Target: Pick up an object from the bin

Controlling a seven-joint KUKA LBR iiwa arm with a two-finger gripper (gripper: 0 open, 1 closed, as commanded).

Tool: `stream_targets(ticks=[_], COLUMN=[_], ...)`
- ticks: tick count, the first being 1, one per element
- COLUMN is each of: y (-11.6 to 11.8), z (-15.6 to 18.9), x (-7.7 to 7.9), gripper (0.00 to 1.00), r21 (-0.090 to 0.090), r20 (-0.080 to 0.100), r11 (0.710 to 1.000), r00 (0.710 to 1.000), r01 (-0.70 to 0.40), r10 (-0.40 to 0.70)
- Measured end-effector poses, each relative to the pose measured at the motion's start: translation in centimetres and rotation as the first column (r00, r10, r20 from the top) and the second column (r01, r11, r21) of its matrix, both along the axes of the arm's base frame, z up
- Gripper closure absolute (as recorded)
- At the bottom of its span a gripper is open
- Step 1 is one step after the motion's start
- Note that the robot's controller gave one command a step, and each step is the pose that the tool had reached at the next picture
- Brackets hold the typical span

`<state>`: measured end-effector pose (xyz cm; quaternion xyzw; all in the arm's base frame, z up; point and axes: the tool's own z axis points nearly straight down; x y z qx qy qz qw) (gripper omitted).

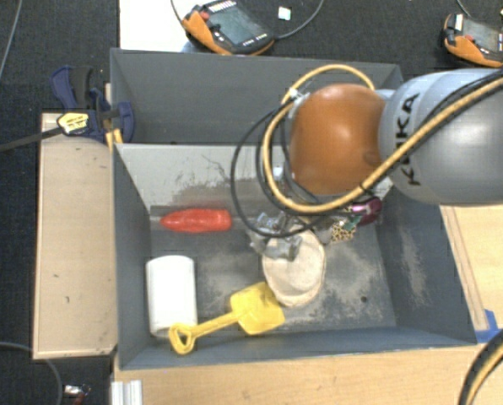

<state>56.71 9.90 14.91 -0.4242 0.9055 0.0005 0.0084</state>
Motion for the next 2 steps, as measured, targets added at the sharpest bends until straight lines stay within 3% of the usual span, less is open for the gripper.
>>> stream_targets(ticks=[2], y=[0.0], z=[4.1], x=[0.0], gripper=[1.0], r21=[0.001], r20=[0.001], r11=[1.0], r00=[1.0], r01=[0.005], r10=[-0.005])
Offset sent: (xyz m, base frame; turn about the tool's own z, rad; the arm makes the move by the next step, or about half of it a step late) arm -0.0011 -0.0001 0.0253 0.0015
